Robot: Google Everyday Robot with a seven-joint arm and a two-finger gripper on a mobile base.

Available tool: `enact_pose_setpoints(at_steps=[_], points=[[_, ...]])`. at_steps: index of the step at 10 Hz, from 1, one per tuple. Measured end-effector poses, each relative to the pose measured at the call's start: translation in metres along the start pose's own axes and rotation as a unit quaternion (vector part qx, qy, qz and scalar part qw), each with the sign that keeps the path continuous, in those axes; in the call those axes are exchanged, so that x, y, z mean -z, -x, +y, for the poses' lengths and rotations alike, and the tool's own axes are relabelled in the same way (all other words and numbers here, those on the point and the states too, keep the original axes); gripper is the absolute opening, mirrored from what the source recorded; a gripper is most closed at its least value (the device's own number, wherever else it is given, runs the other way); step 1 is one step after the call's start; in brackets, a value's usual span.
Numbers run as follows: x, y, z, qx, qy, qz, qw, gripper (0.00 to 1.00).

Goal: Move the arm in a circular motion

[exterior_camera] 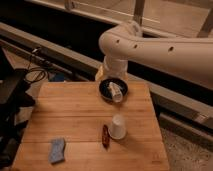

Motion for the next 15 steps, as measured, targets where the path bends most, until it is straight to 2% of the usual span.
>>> enact_pose_setpoints(at_steps=[2, 4, 7, 8, 10, 12, 15], points=[[0.0, 0.013, -0.047, -0.033, -0.018, 0.008, 0.9993, 0.8], [0.0, 0.026, -0.087, -0.046, -0.033, 0.017, 0.9983, 0.8], [-0.004, 0.034, -0.103, -0.038, -0.037, 0.02, 0.9984, 0.8], [-0.006, 0.035, -0.102, -0.033, -0.041, 0.019, 0.9984, 0.8], [-0.014, 0.035, -0.075, -0.018, -0.046, 0.024, 0.9985, 0.8], [-0.023, 0.037, -0.037, 0.002, -0.051, 0.027, 0.9983, 0.8], [-0.03, 0.038, -0.006, 0.024, -0.058, 0.033, 0.9975, 0.8]])
